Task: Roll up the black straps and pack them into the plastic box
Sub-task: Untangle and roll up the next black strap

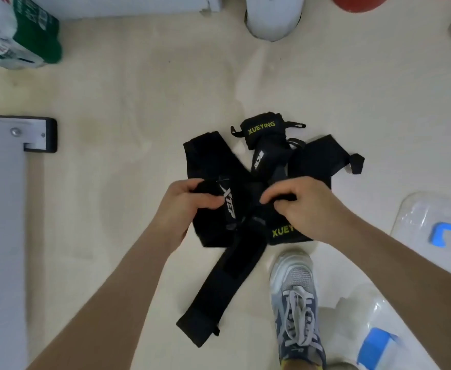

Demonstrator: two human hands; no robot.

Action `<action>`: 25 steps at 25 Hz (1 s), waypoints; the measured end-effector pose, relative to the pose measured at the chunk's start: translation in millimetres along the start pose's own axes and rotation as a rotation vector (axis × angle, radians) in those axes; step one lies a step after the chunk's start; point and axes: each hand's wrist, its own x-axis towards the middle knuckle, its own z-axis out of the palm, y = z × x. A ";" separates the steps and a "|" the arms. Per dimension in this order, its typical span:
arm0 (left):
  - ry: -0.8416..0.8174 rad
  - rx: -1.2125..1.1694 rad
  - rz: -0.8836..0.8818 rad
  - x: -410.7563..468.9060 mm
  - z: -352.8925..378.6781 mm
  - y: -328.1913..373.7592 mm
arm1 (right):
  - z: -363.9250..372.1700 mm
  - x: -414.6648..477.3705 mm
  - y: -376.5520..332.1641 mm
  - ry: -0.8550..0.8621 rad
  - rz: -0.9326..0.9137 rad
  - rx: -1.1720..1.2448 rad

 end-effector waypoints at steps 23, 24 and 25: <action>0.228 0.937 -0.050 63.7 87.1 -63.2 | 22.5 -50.0 64.4 -0.172 0.278 0.076; 0.258 0.937 -0.042 71.8 92.8 -66.8 | 32.2 -42.6 71.7 -0.206 0.291 -0.089; 0.288 0.897 0.027 77.4 96.2 -72.7 | 41.8 -40.0 78.7 -0.233 0.279 -0.244</action>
